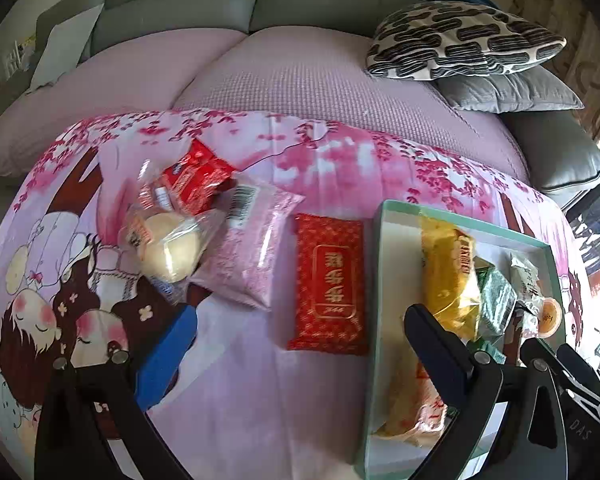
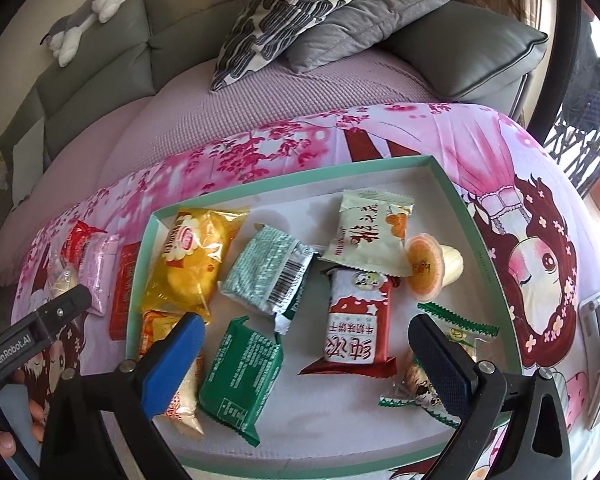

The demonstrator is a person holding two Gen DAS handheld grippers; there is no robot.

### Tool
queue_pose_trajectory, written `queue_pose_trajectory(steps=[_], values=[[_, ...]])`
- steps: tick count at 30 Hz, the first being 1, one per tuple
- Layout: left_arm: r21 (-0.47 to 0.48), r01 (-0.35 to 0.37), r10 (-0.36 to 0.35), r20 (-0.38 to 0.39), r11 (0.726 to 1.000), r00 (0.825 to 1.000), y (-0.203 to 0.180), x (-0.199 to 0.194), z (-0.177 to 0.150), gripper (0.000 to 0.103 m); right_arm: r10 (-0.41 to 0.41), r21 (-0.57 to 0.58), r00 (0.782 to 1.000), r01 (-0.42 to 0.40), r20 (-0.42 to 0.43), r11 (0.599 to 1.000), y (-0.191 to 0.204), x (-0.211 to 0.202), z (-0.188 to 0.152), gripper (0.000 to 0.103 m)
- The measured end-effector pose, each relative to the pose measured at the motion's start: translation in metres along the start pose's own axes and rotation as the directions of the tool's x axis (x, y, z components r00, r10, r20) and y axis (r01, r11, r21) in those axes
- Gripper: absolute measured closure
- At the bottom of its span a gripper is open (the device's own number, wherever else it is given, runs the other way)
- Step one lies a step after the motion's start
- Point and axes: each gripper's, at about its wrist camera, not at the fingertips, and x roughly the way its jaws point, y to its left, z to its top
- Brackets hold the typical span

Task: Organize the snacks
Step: 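Withdraw both grippers from the tray back toward the snack pile, then grasp the pink barcode pack with the right gripper while the left gripper grasps the clear bun pack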

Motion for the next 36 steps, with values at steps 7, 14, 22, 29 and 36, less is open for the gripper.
queue_pose_trajectory(steps=[7, 14, 22, 29, 36], values=[[-0.087, -0.027, 0.029, 0.014, 0.996, 0.999, 0.043, -0.01, -0.001, 0.0, 0.007, -0.036, 1.0, -0.007, -0.007, 0.999, 0.017, 0.001, -0.004, 0.0], [-0.211, -0.108, 0.116, 0.027, 0.971, 0.993, 0.107, -0.023, -0.006, 0.0, 0.068, -0.118, 0.997, -0.071, -0.029, 0.99, 0.056, 0.004, -0.014, 0.0], [-0.355, -0.123, 0.143, 0.031, 0.927, 0.989, 0.165, -0.035, -0.016, 0.0, 0.126, -0.184, 0.991, -0.133, -0.052, 0.974, 0.089, 0.008, -0.026, 0.0], [-0.354, -0.052, 0.068, 0.035, 0.934, 0.997, 0.168, -0.024, 0.003, 0.0, 0.213, -0.202, 0.976, -0.215, -0.036, 0.955, 0.113, 0.004, -0.02, 0.0], [-0.422, 0.057, -0.046, 0.037, 0.905, 0.998, 0.171, 0.005, 0.021, 0.0, 0.246, -0.218, 0.968, -0.249, -0.039, 0.944, 0.148, 0.017, -0.003, 0.01]])
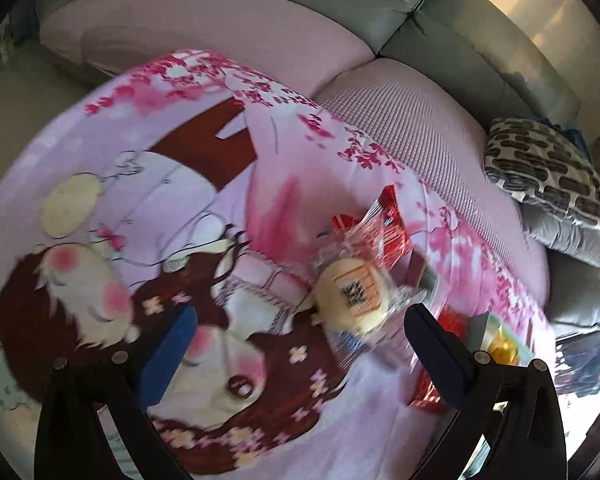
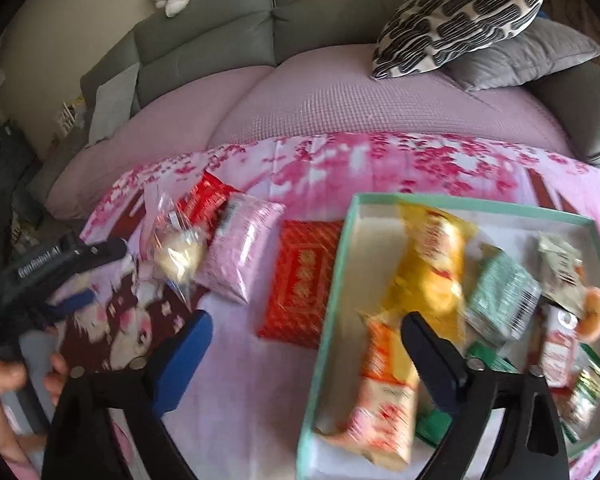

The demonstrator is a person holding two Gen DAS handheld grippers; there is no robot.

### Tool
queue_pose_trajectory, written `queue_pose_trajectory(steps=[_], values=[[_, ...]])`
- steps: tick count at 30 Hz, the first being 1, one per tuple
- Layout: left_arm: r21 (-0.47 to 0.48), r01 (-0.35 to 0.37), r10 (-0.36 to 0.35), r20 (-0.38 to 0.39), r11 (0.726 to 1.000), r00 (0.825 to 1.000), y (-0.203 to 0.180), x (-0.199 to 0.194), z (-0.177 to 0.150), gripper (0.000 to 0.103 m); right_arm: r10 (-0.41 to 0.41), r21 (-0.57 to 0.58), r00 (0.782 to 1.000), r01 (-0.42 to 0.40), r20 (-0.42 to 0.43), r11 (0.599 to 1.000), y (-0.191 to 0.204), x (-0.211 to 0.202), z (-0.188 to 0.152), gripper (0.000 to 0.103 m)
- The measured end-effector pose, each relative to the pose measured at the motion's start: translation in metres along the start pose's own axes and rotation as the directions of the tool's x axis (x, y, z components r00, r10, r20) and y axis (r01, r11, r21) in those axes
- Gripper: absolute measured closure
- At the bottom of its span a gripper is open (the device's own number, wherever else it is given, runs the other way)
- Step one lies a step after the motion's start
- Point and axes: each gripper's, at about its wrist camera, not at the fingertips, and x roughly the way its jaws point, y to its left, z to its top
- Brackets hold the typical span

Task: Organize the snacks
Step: 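Grasp the pink barcode pack with the right gripper while the left gripper grasps the clear bun pack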

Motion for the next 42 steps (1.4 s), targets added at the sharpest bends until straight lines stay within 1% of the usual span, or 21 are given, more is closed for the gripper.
queue_pose_trajectory(steps=[4, 6, 7, 9, 10, 11, 12, 14, 15, 17, 20, 22, 24, 25, 26, 27, 28, 29, 32, 37, 42], values=[[-0.022, 0.056, -0.056, 0.001, 0.998, 0.998, 0.0, 0.014, 0.008, 0.0, 0.069, 0.071, 0.998, -0.068, -0.008, 0.995, 0.004, 0.023, 0.026, 0.02], [-0.039, 0.087, -0.088, -0.017, 0.995, 0.996, 0.0, 0.024, 0.009, 0.004, 0.103, 0.105, 0.995, -0.101, -0.016, 0.989, 0.006, 0.035, 0.039, 0.024], [-0.041, 0.097, -0.099, -0.025, 0.994, 0.995, -0.001, 0.028, 0.009, 0.006, 0.114, 0.121, 0.993, -0.11, -0.022, 0.986, 0.007, 0.041, 0.044, 0.026], [-0.04, 0.109, -0.111, -0.04, 0.993, 0.993, -0.004, 0.036, 0.01, 0.007, 0.13, 0.148, 0.991, -0.123, -0.038, 0.981, 0.009, 0.052, 0.053, 0.027], [-0.043, 0.11, -0.112, -0.044, 0.993, 0.993, -0.004, 0.038, 0.01, 0.007, 0.142, 0.163, 0.989, -0.132, -0.051, 0.978, 0.011, 0.06, 0.058, 0.03], [-0.047, 0.112, -0.114, -0.048, 0.993, 0.992, -0.004, 0.041, 0.01, 0.011, 0.151, 0.169, 0.987, -0.139, -0.063, 0.976, 0.013, 0.065, 0.061, 0.034], [-0.055, 0.119, -0.122, -0.054, 0.991, 0.991, -0.003, 0.044, 0.01, 0.02, 0.159, 0.174, 0.984, -0.144, -0.076, 0.974, 0.016, 0.071, 0.064, 0.036], [-0.068, 0.125, -0.129, -0.063, 0.99, 0.99, -0.002, 0.048, 0.011, 0.026, 0.169, 0.176, 0.98, -0.148, -0.107, 0.973, 0.023, 0.084, 0.068, 0.039], [-0.074, 0.128, -0.133, -0.069, 0.989, 0.989, 0.0, 0.05, 0.01, 0.026, 0.17, 0.174, 0.979, -0.149, -0.115, 0.974, 0.026, 0.089, 0.069, 0.039], [-0.087, 0.131, -0.138, -0.077, 0.988, 0.987, 0.001, 0.054, 0.011, 0.031, 0.164, 0.167, 0.977, -0.14, -0.138, 0.976, 0.031, 0.098, 0.069, 0.039], [-0.122, 0.154, -0.166, -0.092, 0.981, 0.982, 0.008, 0.06, 0.01, 0.031, 0.166, 0.191, 0.973, -0.134, -0.16, 0.972, 0.033, 0.108, 0.069, 0.039], [-0.142, 0.174, -0.189, -0.095, 0.974, 0.977, 0.011, 0.061, 0.01, 0.031, 0.148, 0.195, 0.974, -0.113, -0.172, 0.974, 0.035, 0.113, 0.069, 0.039], [-0.145, 0.172, -0.186, -0.095, 0.974, 0.978, 0.011, 0.061, 0.01, 0.032, 0.144, 0.201, 0.971, -0.105, -0.19, 0.974, 0.036, 0.119, 0.068, 0.042], [-0.147, 0.174, -0.189, -0.096, 0.974, 0.977, 0.011, 0.061, 0.009, 0.033, 0.158, 0.215, 0.966, -0.114, -0.203, 0.97, 0.037, 0.124, 0.067, 0.044], [-0.15, 0.18, -0.195, -0.098, 0.972, 0.976, 0.012, 0.061, 0.009, 0.038, 0.167, 0.227, 0.962, -0.118, -0.214, 0.967, 0.036, 0.127, 0.065, 0.048], [-0.16, 0.197, -0.214, -0.101, 0.967, 0.972, 0.012, 0.062, 0.009, 0.048, 0.171, 0.235, 0.96, -0.118, -0.221, 0.965, 0.035, 0.129, 0.063, 0.051], [-0.17, 0.217, -0.236, -0.102, 0.961, 0.966, 0.012, 0.062, 0.008, 0.052, 0.169, 0.233, 0.96, -0.116, -0.223, 0.966, 0.036, 0.131, 0.061, 0.056], [-0.173, 0.22, -0.239, -0.103, 0.96, 0.965, 0.012, 0.061, 0.008, 0.052, 0.17, 0.229, 0.96, -0.118, -0.221, 0.966, 0.036, 0.131, 0.06, 0.058], [-0.165, 0.215, -0.232, -0.096, 0.963, 0.968, 0.01, 0.056, 0.008, 0.057, 0.189, 0.234, 0.959, -0.139, -0.21, 0.962, 0.036, 0.125, 0.059, 0.064], [-0.143, 0.212, -0.223, -0.067, 0.967, 0.973, 0.005, 0.036, 0.008, 0.058, 0.225, 0.239, 0.959, -0.181, -0.171, 0.954, 0.034, 0.104, 0.057, 0.065], [-0.099, 0.226, -0.23, -0.034, 0.969, 0.973, -0.006, 0.01, 0.003, 0.058, 0.261, 0.247, 0.959, -0.228, -0.111, 0.942, 0.026, 0.065, 0.052, 0.065]])
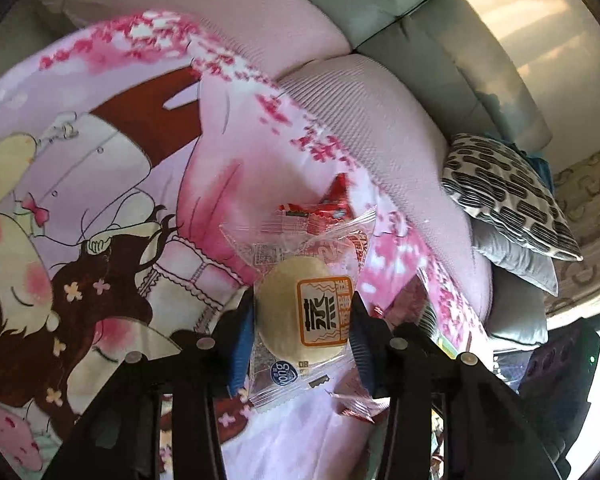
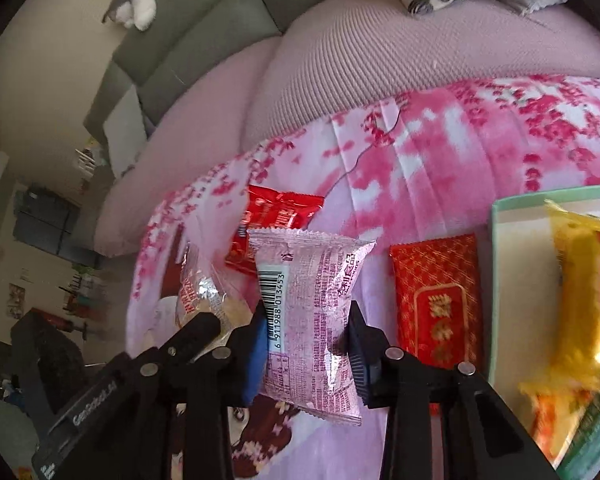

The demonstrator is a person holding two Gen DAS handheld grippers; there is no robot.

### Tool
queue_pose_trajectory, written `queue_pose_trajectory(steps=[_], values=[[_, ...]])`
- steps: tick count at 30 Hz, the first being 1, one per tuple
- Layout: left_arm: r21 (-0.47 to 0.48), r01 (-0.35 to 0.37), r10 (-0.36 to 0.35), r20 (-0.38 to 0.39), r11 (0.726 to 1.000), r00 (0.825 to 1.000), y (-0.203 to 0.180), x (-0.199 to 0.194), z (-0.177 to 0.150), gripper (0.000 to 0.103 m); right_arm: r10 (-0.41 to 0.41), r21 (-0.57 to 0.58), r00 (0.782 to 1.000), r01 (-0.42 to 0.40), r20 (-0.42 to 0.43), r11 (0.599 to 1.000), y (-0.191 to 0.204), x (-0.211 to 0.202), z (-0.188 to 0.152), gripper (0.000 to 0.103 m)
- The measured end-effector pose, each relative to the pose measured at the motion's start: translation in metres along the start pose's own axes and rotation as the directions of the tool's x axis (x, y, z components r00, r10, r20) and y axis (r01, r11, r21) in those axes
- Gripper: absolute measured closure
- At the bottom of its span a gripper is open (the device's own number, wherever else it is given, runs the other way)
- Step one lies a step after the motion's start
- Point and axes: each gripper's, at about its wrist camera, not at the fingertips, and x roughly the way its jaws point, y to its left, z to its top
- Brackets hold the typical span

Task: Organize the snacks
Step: 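Grasp the pink barcode pack with the right gripper while the left gripper grasps the clear bun pack, then carry the pink pack with the right gripper while the left gripper carries the bun pack over the tray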

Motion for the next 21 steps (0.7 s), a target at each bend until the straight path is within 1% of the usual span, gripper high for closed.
queue_pose_trajectory(steps=[2, 5, 8, 12, 14, 17, 19, 21], values=[[0.024, 0.006, -0.006, 0.008, 1.0, 1.0, -0.006, -0.009, -0.004, 0.058, 0.005, -0.012, 1.0, -0.005, 0.026, 1.0, -0.002, -0.021, -0.004, 0.065], [0.071, 0.021, -0.022, 0.016, 0.997, 1.0, -0.02, -0.021, -0.011, 0.058, -0.028, -0.018, 0.997, 0.03, 0.073, 0.999, -0.011, -0.051, -0.014, 0.065], [0.126, 0.045, -0.047, 0.012, 0.991, 0.999, -0.039, -0.027, -0.022, 0.058, -0.091, 0.013, 0.989, 0.09, 0.118, 0.996, -0.029, -0.081, -0.027, 0.065], [0.221, 0.071, -0.069, -0.019, 0.973, 0.997, -0.077, -0.023, -0.043, 0.058, -0.174, 0.06, 0.969, 0.166, 0.175, 0.984, -0.057, -0.119, -0.039, 0.065], [0.278, 0.088, -0.078, -0.046, 0.956, 0.996, -0.096, -0.018, -0.059, 0.058, -0.217, 0.096, 0.957, 0.202, 0.193, 0.975, -0.076, -0.138, -0.042, 0.065], [0.364, 0.126, -0.094, -0.104, 0.923, 0.99, -0.126, -0.007, -0.086, 0.058, -0.281, 0.156, 0.932, 0.25, 0.231, 0.956, -0.103, -0.164, -0.046, 0.065], [0.422, 0.158, -0.103, -0.151, 0.893, 0.983, -0.145, 0.003, -0.106, 0.058, -0.334, 0.196, 0.908, 0.29, 0.253, 0.937, -0.121, -0.179, -0.049, 0.065], [0.473, 0.183, -0.103, -0.189, 0.862, 0.977, -0.162, 0.011, -0.126, 0.058, -0.361, 0.229, 0.895, 0.306, 0.262, 0.924, -0.136, -0.189, -0.051, 0.065]])
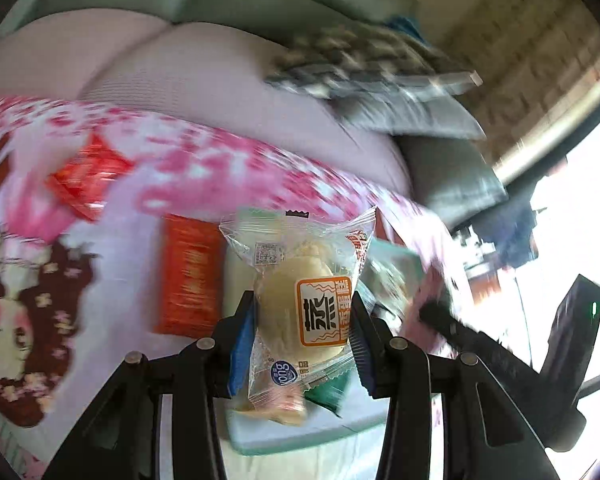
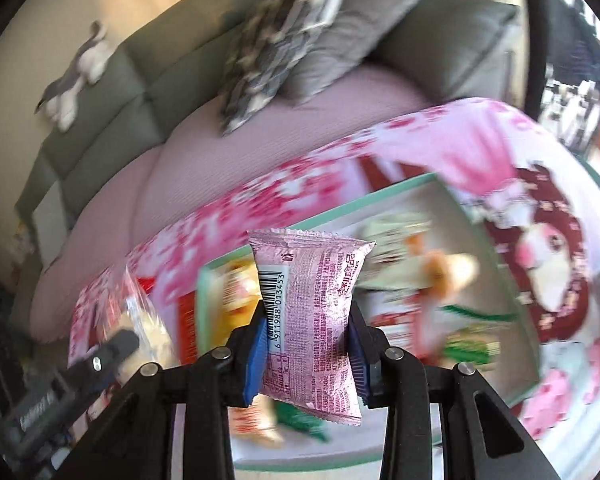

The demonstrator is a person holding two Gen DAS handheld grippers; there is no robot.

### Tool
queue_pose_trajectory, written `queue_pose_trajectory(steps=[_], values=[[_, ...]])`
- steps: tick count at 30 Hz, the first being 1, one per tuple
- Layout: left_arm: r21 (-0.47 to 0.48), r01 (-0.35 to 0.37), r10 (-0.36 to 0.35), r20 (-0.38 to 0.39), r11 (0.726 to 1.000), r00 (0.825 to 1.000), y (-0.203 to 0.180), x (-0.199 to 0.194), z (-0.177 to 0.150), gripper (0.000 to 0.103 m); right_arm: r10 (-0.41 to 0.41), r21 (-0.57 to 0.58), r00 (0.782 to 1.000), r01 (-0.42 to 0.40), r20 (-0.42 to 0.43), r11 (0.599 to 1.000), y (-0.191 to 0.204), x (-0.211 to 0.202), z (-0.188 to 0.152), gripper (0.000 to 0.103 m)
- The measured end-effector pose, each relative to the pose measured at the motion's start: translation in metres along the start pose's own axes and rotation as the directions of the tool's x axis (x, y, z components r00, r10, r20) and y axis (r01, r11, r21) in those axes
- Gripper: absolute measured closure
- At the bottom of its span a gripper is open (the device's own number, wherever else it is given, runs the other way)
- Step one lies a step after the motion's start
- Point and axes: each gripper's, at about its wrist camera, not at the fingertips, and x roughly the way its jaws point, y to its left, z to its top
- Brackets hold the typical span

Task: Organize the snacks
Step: 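Carry the pink pack with the right gripper while the left gripper carries the bun pack over the tray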

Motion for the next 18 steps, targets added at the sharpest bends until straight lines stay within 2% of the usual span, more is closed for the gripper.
queue_pose_trajectory(steps=[6, 13, 18], values=[[0.131, -0.02, 0.024, -0.035, 0.991, 0.999, -0.039, 0.03, -0.015, 0.058, -0.032, 0.048, 0.999, 0.031, 0.011, 0.998, -0.039, 0.0, 0.011, 0.065], [0.168, -0.06, 0.072, -0.069, 0.984, 0.995, -0.045, 0.065, -0.027, 0.058, -0.008, 0.048, 0.999, 0.01, -0.037, 0.999, -0.048, 0.034, 0.008, 0.065], [0.188, -0.076, 0.088, -0.06, 0.979, 0.994, -0.047, 0.065, -0.03, 0.055, -0.011, 0.058, 0.998, 0.015, -0.066, 0.998, -0.054, 0.046, 0.004, 0.064]])
